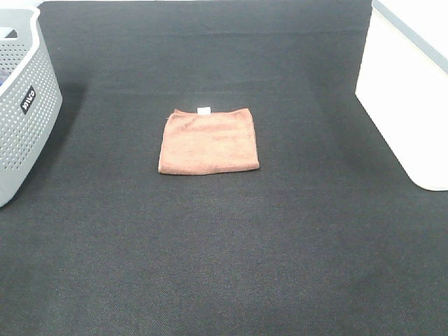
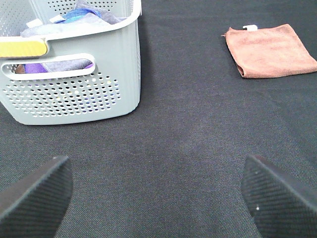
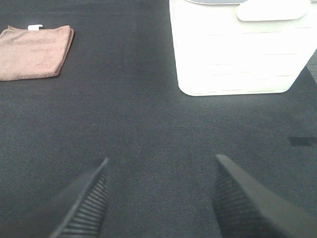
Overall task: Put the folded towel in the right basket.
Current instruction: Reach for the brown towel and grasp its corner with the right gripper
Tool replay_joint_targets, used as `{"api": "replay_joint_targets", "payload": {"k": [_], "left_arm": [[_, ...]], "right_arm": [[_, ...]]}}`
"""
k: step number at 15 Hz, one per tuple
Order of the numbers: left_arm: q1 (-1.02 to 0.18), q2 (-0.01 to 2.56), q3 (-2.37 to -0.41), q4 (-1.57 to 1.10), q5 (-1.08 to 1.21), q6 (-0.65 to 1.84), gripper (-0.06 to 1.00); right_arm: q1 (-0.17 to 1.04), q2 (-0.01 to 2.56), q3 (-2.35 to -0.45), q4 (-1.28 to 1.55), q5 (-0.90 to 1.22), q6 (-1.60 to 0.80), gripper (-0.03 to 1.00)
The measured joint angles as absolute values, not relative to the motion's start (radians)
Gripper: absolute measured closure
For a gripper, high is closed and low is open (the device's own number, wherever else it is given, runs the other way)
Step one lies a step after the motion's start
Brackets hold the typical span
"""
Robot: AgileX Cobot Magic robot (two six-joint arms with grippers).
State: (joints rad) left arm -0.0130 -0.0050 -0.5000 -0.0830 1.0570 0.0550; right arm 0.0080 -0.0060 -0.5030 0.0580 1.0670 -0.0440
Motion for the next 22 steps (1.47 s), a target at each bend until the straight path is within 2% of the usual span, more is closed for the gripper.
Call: {"api": "replay_joint_targets", "payload": {"k": [22], "left_arm": [[-0.013,-0.005,-0.500,-0.083,1.057,0.055,0.07]], "right_arm": [[0.008,-0.006,-0.503,0.058,1.067,-0.044,0.40]]}}
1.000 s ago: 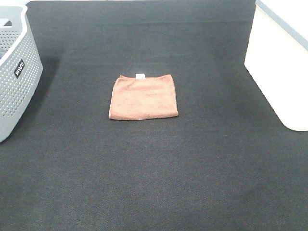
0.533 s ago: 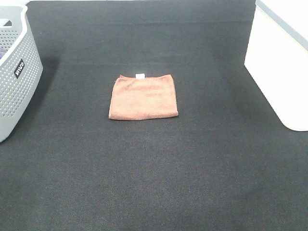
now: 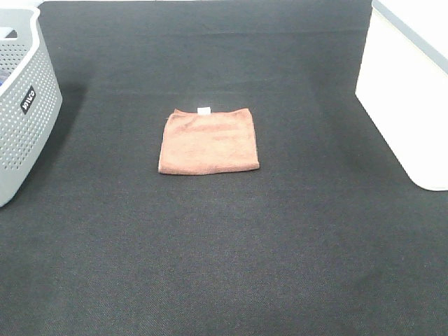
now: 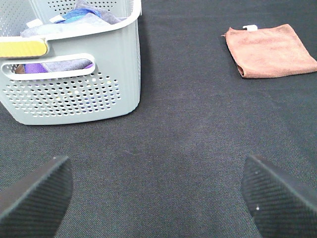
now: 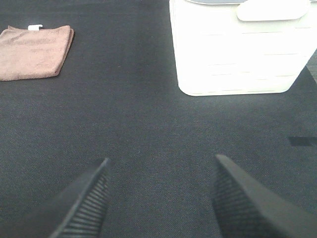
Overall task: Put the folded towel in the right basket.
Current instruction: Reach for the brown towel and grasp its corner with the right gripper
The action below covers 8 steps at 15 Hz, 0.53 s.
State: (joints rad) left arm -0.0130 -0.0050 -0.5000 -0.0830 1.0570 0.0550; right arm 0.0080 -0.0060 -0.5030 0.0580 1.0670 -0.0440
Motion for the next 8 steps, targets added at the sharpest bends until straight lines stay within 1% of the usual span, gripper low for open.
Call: {"api": "replay_joint_targets", "payload": {"k": [8], "left_arm": [[-0.013,-0.005,-0.500,-0.083,1.057,0.055,0.07]], "right_arm": [[0.008,-0.006,-0.503,0.058,1.067,-0.044,0.40]]}}
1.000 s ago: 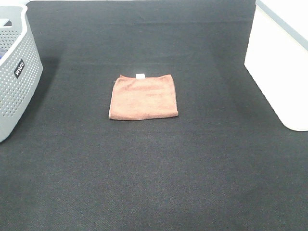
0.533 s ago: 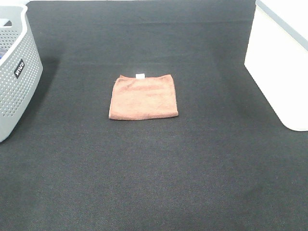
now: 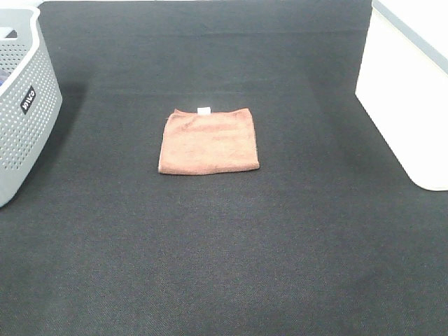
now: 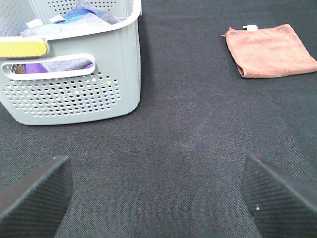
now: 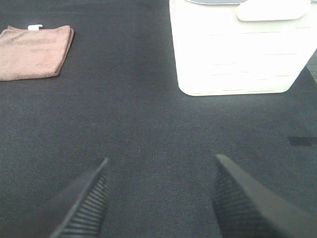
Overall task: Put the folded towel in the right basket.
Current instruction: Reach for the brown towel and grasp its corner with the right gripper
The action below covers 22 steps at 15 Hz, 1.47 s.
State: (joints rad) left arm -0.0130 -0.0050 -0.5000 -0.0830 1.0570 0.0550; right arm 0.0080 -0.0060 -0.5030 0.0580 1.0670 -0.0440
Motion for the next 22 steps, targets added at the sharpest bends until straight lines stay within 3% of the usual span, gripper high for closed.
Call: {"api": "replay_joint_targets", "payload": {"k": [15,22], "left_arm": [[-0.013,-0.005,-0.500,-0.083,1.057,0.055,0.07],[-0.013,-0.005,-0.500,-0.083,1.057,0.055,0.07]], "right_arm": [[0.008,0.005,-0.503,0.066,1.066,-0.044,0.40],[0.008,0.443,-0.619,0.154,0.816,-0.044,0.40]]}}
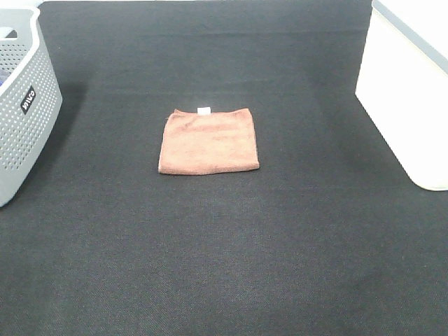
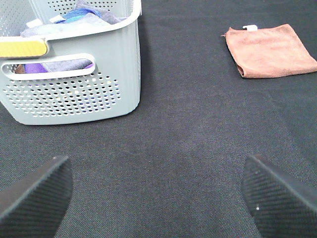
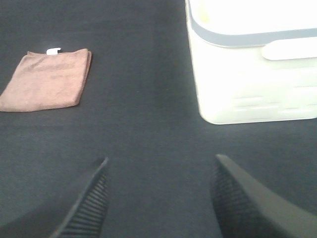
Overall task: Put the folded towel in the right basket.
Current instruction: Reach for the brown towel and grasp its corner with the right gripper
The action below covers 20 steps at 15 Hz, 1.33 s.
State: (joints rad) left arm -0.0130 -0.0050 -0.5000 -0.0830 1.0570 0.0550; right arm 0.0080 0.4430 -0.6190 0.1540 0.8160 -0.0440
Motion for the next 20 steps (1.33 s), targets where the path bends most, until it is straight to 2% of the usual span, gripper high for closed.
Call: {"api": "replay_joint_targets", "payload": {"k": [4,9,17,20], "left_arm": [[-0.013,-0.005,-0.500,-0.083,1.057,0.055,0.07],[-0.013,-0.005,-0.500,-0.083,1.057,0.055,0.07],[-0.013,-0.005,-0.500,-0.083,1.057,0.055,0.07],[-0.013,-0.005,-0.500,-0.083,1.057,0.055,0.07]], "right_arm": [[0.008,0.845,-0.792,0.239,0.797,-0.055,0.40],[0.008,1.293,-1.060,0.415,0.797,-0.226,0.40],[0.236,1.798,-1.424,0.459,0.812,-0.274,0.40],[0.263,1.970,-1.559,0.561,0.866,-0.274,0.32]]}}
